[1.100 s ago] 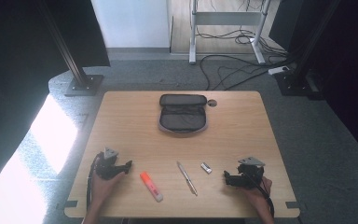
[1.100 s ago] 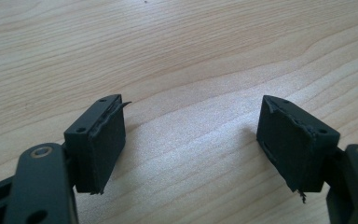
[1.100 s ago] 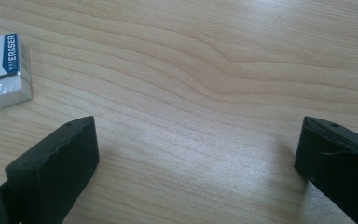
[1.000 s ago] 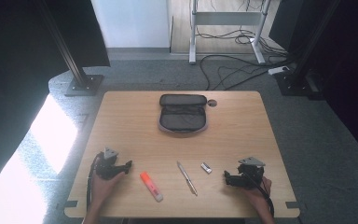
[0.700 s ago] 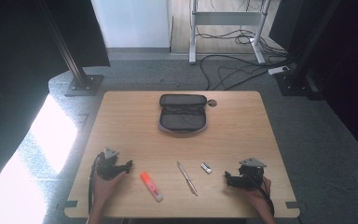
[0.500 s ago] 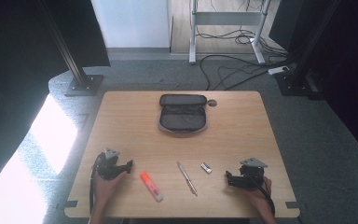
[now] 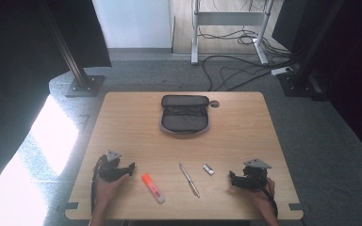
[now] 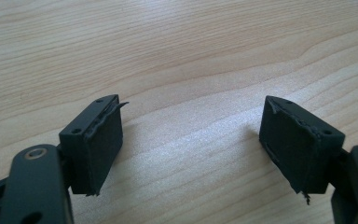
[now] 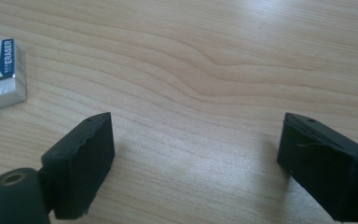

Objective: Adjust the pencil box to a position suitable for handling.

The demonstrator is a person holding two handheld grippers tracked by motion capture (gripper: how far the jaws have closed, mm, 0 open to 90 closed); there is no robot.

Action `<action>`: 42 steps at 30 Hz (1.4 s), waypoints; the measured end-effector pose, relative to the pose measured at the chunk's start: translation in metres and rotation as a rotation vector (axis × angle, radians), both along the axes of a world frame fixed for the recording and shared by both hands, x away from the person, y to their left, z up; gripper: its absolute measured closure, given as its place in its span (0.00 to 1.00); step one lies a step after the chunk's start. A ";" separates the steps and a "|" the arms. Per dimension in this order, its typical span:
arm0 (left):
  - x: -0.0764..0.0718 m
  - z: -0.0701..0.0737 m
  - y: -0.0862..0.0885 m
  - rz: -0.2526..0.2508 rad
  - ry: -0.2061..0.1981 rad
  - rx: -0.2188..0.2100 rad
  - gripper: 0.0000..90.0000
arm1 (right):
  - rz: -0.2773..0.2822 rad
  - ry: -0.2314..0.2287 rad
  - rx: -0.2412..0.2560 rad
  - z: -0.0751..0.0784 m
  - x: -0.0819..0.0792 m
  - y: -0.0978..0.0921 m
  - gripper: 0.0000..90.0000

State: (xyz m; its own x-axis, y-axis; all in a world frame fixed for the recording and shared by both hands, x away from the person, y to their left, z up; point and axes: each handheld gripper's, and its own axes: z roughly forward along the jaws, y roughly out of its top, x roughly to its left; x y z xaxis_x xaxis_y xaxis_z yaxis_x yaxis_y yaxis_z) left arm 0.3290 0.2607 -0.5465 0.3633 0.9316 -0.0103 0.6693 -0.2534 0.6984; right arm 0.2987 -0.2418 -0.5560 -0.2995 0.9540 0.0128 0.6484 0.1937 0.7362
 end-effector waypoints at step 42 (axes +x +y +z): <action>0.011 0.071 -0.020 -0.027 -0.125 -0.129 0.33 | -0.018 -0.004 0.002 0.000 0.000 -0.001 0.14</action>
